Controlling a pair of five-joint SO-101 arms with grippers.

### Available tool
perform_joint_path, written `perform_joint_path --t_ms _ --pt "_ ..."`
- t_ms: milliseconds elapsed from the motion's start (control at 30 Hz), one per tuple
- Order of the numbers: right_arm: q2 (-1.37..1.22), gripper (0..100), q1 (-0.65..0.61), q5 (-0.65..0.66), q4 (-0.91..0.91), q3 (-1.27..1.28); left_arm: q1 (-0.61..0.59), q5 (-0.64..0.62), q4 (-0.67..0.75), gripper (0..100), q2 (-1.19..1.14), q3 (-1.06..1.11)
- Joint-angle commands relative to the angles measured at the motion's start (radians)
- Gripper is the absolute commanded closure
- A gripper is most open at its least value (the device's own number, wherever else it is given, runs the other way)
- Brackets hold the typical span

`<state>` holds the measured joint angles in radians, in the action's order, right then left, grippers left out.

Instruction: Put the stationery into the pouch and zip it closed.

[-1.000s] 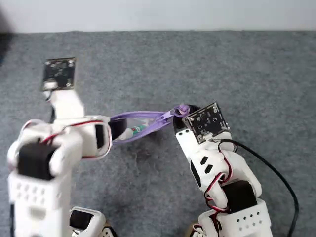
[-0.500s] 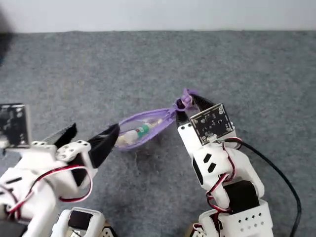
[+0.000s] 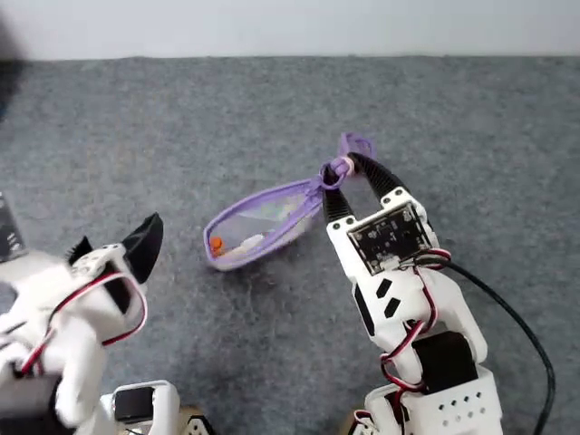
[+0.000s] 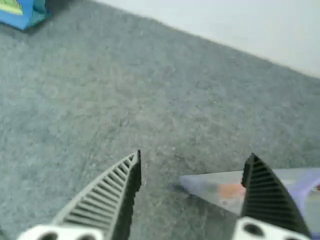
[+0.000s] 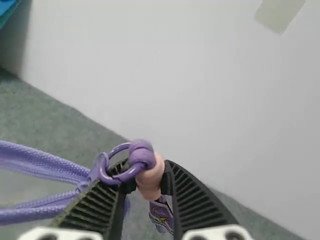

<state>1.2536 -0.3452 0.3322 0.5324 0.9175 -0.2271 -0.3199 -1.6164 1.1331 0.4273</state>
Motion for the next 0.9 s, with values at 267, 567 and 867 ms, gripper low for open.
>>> perform_joint_path --t_ms 267,567,867 --pt "-0.03 99.1 -0.071 0.041 -0.111 -0.081 0.419 -0.011 0.265 79 -0.002 0.191" --pt "-0.018 99.1 -0.076 0.075 -0.107 -0.137 0.427 -0.005 0.249 81 0.006 0.206" --pt "-0.033 99.1 -0.047 0.118 -0.111 -0.163 0.427 0.066 0.196 81 0.006 0.102"
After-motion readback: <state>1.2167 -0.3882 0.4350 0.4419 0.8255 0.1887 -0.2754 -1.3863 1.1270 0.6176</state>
